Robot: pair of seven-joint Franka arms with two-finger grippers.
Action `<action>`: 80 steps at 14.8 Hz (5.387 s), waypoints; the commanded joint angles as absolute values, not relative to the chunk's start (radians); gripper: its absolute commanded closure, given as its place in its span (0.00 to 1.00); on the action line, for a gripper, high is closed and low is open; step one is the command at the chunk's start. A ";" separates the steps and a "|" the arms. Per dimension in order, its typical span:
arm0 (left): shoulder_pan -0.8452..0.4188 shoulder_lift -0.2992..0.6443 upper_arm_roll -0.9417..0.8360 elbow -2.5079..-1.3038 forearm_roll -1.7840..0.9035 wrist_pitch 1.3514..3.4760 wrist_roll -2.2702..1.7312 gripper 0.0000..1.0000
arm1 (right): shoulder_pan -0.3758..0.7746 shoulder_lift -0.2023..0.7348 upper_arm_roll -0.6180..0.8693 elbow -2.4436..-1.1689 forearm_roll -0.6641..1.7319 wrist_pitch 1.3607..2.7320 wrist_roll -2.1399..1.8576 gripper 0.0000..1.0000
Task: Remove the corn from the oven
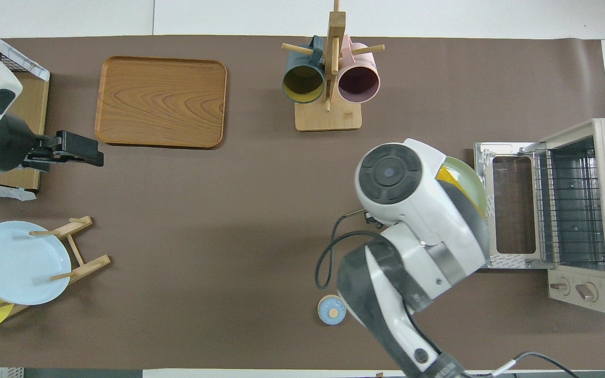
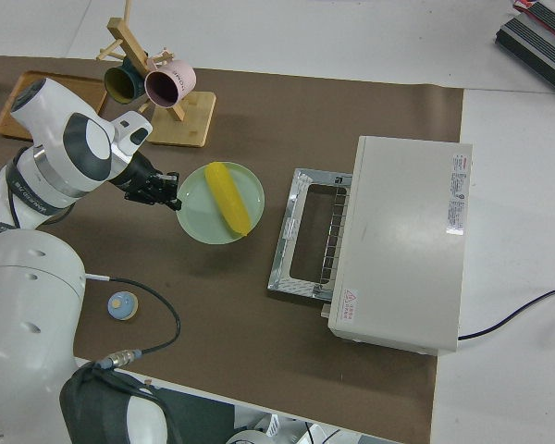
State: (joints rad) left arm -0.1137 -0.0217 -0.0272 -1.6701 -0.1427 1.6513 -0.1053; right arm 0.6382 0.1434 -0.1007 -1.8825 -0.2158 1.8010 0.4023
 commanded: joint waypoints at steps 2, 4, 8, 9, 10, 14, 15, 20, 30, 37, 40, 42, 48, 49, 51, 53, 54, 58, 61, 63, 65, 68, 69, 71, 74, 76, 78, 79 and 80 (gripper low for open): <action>-0.103 -0.037 -0.026 -1.694 -0.175 1.657 -0.110 0.00 | 0.722 0.450 -0.088 -1.548 -0.143 1.721 0.569 1.00; -0.084 -0.035 -0.028 -1.694 -0.175 1.667 -0.110 0.00 | 0.744 0.488 -0.075 -1.517 -0.137 1.743 0.630 1.00; -0.072 -0.035 -0.026 -1.694 -0.175 1.674 -0.110 0.00 | 0.749 0.489 0.037 -1.538 -0.132 1.801 0.712 1.00; -0.072 -0.035 -0.026 -1.694 -0.175 1.674 -0.110 0.00 | 0.749 0.489 0.049 -1.557 -0.130 1.834 0.713 1.00; -0.072 -0.035 -0.028 -1.694 -0.175 1.672 -0.110 0.00 | 0.749 0.486 0.051 -1.574 -0.130 1.868 0.713 1.00; -0.072 -0.035 -0.028 -1.694 -0.175 1.667 -0.110 0.00 | 0.749 0.477 0.063 -1.621 -0.048 1.962 0.718 1.00; -0.072 -0.035 -0.028 -1.694 -0.175 1.667 -0.110 0.00 | 0.749 0.479 0.064 -1.620 -0.045 1.962 0.722 1.00; -0.072 -0.035 -0.028 -1.694 -0.175 1.667 -0.112 0.00 | 0.755 0.476 0.066 -1.549 -0.021 1.918 0.764 0.72; -0.142 -0.040 -0.031 -1.730 -0.173 1.678 -0.317 0.00 | 0.450 0.255 0.057 -1.669 -0.196 1.648 0.574 1.00; -0.395 -0.089 -0.032 -1.933 -0.173 1.857 -0.840 0.00 | 0.259 0.132 0.057 -2.072 -0.267 1.945 0.460 1.00; -0.515 -0.029 -0.032 -1.970 -0.173 1.981 -1.080 0.00 | 0.171 0.132 0.057 -2.141 -0.299 2.052 0.385 1.00; -0.607 0.058 -0.029 -1.968 -0.167 2.089 -1.254 0.00 | 0.118 0.136 0.055 -2.187 -0.302 2.153 0.364 1.00; -0.699 0.269 -0.028 -1.876 -0.091 2.195 -1.641 0.00 | 0.069 0.143 0.055 -2.226 -0.304 2.224 0.331 1.00; -0.703 0.305 -0.028 -1.852 -0.063 2.194 -1.691 0.00 | 0.060 0.147 0.055 -2.227 -0.310 2.226 0.316 1.00; -0.706 0.333 -0.028 -1.844 -0.057 2.195 -1.745 0.00 | 0.051 0.153 0.055 -2.226 -0.345 2.220 0.305 1.00; -0.706 0.353 -0.028 -1.842 -0.055 2.198 -1.801 0.00 | 0.052 0.153 0.055 -2.224 -0.377 2.207 0.305 1.00; -0.707 0.373 -0.028 -1.841 -0.045 2.221 -1.816 0.00 | 0.057 0.153 0.055 -2.220 -0.386 2.203 0.304 1.00; -0.718 0.390 -0.029 -1.850 -0.034 2.244 -1.821 0.00 | 0.061 0.138 0.058 -2.100 -0.449 2.004 0.199 1.00; -0.744 0.382 -0.031 -1.871 -0.034 2.227 -1.818 0.00 | -0.006 0.080 0.055 -1.995 -0.437 1.870 0.020 1.00; -0.742 0.383 -0.029 -1.865 -0.034 2.230 -1.812 0.01 | -0.035 0.060 0.054 -1.970 -0.425 1.823 -0.012 1.00; -0.742 0.385 -0.029 -1.864 -0.034 2.233 -1.806 0.16 | -0.070 0.034 0.052 -1.970 -0.376 1.809 -0.056 1.00; -0.741 0.383 -0.029 -1.871 -0.034 2.240 -1.804 0.45 | -0.092 -0.001 0.052 -1.953 -0.348 1.761 -0.098 1.00; -0.739 0.383 -0.029 -1.871 -0.034 2.240 -1.804 0.70 | -0.091 -0.005 0.052 -1.918 -0.315 1.720 -0.098 1.00; -0.736 0.382 -0.029 -1.867 -0.032 2.235 -1.801 1.00 | -0.092 -0.006 0.054 -1.791 -0.247 1.584 -0.103 1.00; -0.724 0.338 -0.023 -1.862 -0.002 2.208 -1.696 1.00 | -0.083 -0.006 0.061 -1.623 -0.177 1.433 -0.116 0.89; -0.668 0.287 -0.020 -1.855 0.002 2.165 -1.584 1.00 | -0.097 -0.002 0.051 -1.582 -0.001 1.427 -0.115 0.70; -0.615 0.278 -0.020 -1.791 0.003 2.094 -1.400 1.00 | -0.081 -0.005 0.052 -1.595 0.015 1.442 -0.107 0.01; -0.573 0.296 -0.021 -1.722 0.002 2.054 -1.237 1.00 | -0.080 -0.005 0.060 -1.591 0.014 1.440 -0.107 0.00; -0.533 0.319 -0.021 -1.679 -0.002 2.037 -1.088 1.00 | -0.075 -0.002 0.063 -1.588 0.009 1.443 -0.107 0.00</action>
State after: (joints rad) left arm -0.5940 0.2840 -0.0144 -1.7689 -0.0174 2.1013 -1.3008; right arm -0.0759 -0.0185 0.0563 -1.6035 -0.0085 1.4427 -0.0874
